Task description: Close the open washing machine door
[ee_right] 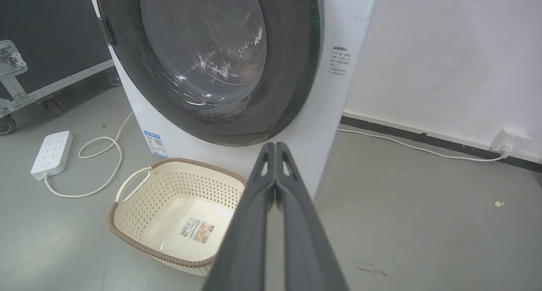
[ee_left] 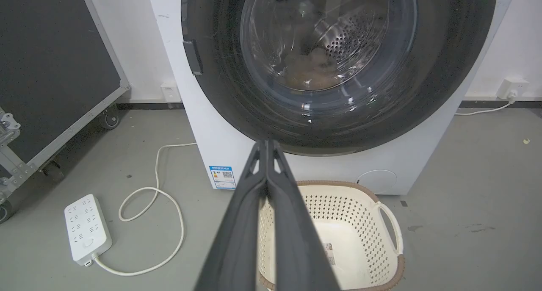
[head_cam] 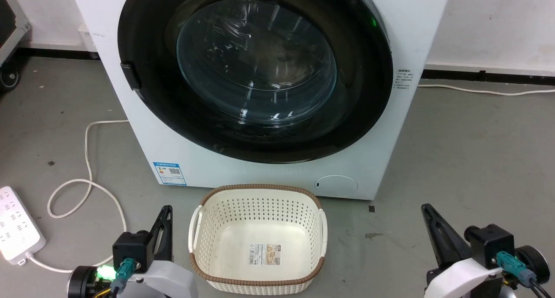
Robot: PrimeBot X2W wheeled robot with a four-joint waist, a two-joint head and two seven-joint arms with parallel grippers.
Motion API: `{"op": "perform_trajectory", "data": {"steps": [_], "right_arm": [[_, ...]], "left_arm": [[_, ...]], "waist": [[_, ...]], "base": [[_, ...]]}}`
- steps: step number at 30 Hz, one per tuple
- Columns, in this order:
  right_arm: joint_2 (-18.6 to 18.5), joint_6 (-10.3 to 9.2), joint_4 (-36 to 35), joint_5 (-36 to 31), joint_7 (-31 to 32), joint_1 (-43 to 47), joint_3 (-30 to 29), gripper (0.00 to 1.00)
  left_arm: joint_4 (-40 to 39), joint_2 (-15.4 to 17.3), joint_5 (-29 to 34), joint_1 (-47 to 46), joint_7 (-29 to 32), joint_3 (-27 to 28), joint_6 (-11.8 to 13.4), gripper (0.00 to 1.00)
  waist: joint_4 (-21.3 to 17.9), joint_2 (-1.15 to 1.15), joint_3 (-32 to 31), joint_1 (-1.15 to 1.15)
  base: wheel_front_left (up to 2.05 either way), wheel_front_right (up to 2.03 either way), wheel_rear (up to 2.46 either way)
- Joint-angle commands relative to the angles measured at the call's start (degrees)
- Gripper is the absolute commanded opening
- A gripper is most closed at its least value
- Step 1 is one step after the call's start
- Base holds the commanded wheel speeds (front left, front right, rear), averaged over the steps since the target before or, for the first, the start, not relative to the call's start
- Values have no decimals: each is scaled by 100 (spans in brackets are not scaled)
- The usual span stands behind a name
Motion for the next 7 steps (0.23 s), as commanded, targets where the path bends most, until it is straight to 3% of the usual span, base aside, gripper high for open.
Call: {"op": "perform_trajectory", "data": {"steps": [1, 7], "right_arm": [[30, -4, -39, -43, 2, -81, 4, 0], [30, -4, -39, -43, 2, -81, 4, 0]], "left_arm": [[-32, 0, 16, -89, 2, 12, 16, 0], [-32, 0, 16, -89, 2, 12, 16, 0]], "waist": [[0, 0, 0, 0], [0, 0, 0, 0]], "base": [[0, 0, 0], [0, 0, 0]]}}
